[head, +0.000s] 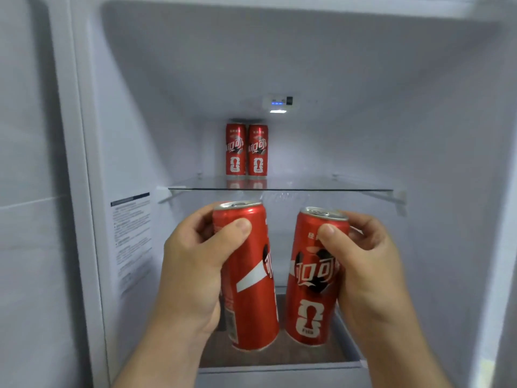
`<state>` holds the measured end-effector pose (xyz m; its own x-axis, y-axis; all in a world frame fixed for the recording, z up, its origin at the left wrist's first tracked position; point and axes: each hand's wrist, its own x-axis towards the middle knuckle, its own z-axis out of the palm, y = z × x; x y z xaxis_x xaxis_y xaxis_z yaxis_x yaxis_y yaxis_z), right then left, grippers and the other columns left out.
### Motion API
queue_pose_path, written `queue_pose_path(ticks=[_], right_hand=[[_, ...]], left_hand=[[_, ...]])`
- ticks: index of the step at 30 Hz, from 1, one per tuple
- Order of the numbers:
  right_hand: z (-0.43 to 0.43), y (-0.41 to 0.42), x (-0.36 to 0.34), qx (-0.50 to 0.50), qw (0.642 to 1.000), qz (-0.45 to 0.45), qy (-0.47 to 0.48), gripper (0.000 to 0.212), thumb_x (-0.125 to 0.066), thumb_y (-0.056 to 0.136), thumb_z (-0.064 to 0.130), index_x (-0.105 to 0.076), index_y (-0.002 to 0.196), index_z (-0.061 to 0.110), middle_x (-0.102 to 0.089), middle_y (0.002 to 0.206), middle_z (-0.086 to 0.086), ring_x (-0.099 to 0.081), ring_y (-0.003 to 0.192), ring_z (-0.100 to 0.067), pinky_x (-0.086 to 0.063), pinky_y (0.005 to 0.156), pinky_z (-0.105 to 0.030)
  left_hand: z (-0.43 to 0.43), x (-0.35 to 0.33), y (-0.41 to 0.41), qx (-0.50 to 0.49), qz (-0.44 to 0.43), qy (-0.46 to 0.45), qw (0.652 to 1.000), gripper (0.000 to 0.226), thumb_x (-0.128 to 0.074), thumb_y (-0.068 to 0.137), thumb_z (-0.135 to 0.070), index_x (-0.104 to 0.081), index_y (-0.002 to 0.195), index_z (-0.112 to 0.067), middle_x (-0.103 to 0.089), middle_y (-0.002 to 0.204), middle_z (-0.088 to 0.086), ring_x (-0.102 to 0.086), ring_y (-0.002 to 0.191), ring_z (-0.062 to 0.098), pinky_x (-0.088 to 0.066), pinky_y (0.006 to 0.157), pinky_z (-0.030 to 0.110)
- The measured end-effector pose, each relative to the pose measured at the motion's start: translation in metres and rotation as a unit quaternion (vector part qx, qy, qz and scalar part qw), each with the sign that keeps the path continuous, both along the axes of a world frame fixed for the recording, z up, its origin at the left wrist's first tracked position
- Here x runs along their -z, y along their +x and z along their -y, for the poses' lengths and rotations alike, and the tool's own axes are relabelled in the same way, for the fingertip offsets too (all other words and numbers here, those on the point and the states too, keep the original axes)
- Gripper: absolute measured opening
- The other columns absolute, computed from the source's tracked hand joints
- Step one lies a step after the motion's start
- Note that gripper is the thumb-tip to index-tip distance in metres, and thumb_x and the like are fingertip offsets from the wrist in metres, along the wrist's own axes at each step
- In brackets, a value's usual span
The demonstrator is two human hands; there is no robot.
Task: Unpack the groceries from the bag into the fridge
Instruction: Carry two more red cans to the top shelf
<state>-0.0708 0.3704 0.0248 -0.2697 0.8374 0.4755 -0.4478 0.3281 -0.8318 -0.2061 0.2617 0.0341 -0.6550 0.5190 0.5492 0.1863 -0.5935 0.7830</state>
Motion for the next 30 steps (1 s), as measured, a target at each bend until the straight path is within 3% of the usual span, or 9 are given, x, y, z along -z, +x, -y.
queue_pose_path(ticks=[2,4,8,13,17,20,26,30], right_hand=[[-0.005,-0.001,-0.013,0.006,1.000,-0.007,0.016,0.063,-0.074,0.041,0.048,-0.060,0.099,0.031,-0.075,0.090,0.006,-0.074,0.082,-0.021,-0.058,0.081,-0.052],[-0.009,-0.003,-0.027,0.009,0.999,-0.017,0.029,0.064,-0.074,0.041,0.048,-0.061,0.101,0.030,-0.075,0.092,0.004,-0.073,0.084,-0.024,-0.057,0.082,-0.054],[-0.013,-0.010,-0.053,0.021,0.997,-0.048,0.055,0.065,-0.075,0.039,0.050,-0.060,0.099,0.030,-0.074,0.087,0.008,-0.074,0.082,-0.022,-0.058,0.078,-0.049],[-0.025,-0.022,-0.093,0.033,0.993,-0.080,0.081,0.042,-0.083,0.065,0.026,-0.060,0.100,0.024,-0.074,0.080,0.010,-0.074,0.074,-0.016,-0.058,0.071,-0.042],[-0.038,-0.026,-0.117,0.064,0.988,-0.088,0.105,0.033,-0.081,0.075,0.019,-0.060,0.101,0.022,-0.073,0.084,0.006,-0.073,0.073,-0.011,-0.056,0.067,-0.035],[-0.047,-0.030,-0.127,0.088,0.985,-0.080,0.121,0.035,-0.082,0.076,0.021,-0.059,0.102,0.023,-0.071,0.091,0.006,-0.072,0.072,-0.007,-0.054,0.064,-0.028],[-0.064,-0.049,-0.133,0.139,0.983,-0.048,0.109,0.047,-0.083,0.074,0.030,-0.057,0.113,0.023,-0.068,0.101,0.006,-0.068,0.088,-0.015,-0.057,0.078,-0.037],[-0.075,-0.052,-0.140,0.149,0.982,-0.042,0.106,0.041,-0.083,0.074,0.029,-0.057,0.106,0.027,-0.067,0.097,0.009,-0.068,0.085,-0.015,-0.057,0.077,-0.039]], left_hand=[[-0.002,-0.016,0.004,0.000,-0.009,0.016,1.000,0.027,-0.083,0.057,-0.030,-0.073,0.082,-0.030,-0.075,0.085,0.004,-0.073,0.074,0.025,-0.059,0.061,0.038],[-0.005,-0.031,0.006,0.002,-0.014,0.032,0.999,0.028,-0.072,0.055,-0.036,-0.073,0.082,-0.029,-0.075,0.084,0.002,-0.073,0.072,0.024,-0.059,0.058,0.036],[-0.013,-0.059,0.003,0.006,-0.028,0.049,0.998,0.041,-0.071,0.054,-0.038,-0.070,0.093,-0.024,-0.075,0.083,0.003,-0.073,0.070,0.023,-0.058,0.058,0.036],[-0.033,-0.096,-0.013,0.016,0.004,0.097,0.995,0.010,-0.071,0.077,-0.009,-0.070,0.084,-0.016,-0.073,0.070,0.006,-0.068,0.058,0.019,-0.058,0.054,0.035],[-0.044,-0.115,-0.029,0.004,-0.005,0.098,0.995,0.010,-0.072,0.080,-0.010,-0.068,0.085,-0.017,-0.074,0.076,0.007,-0.069,0.062,0.020,-0.060,0.059,0.039],[-0.050,-0.124,-0.039,-0.007,-0.013,0.105,0.994,0.014,-0.074,0.080,-0.008,-0.068,0.089,-0.017,-0.074,0.075,0.007,-0.070,0.060,0.020,-0.057,0.049,0.034],[-0.067,-0.134,-0.053,-0.029,0.002,0.099,0.995,0.015,-0.078,0.077,-0.007,-0.068,0.082,-0.018,-0.073,0.068,0.003,-0.069,0.056,0.020,-0.059,0.052,0.036],[-0.078,-0.139,-0.062,-0.053,0.010,0.097,0.994,0.013,-0.080,0.074,-0.008,-0.071,0.077,-0.017,-0.073,0.068,0.005,-0.069,0.056,0.021,-0.059,0.056,0.037]])
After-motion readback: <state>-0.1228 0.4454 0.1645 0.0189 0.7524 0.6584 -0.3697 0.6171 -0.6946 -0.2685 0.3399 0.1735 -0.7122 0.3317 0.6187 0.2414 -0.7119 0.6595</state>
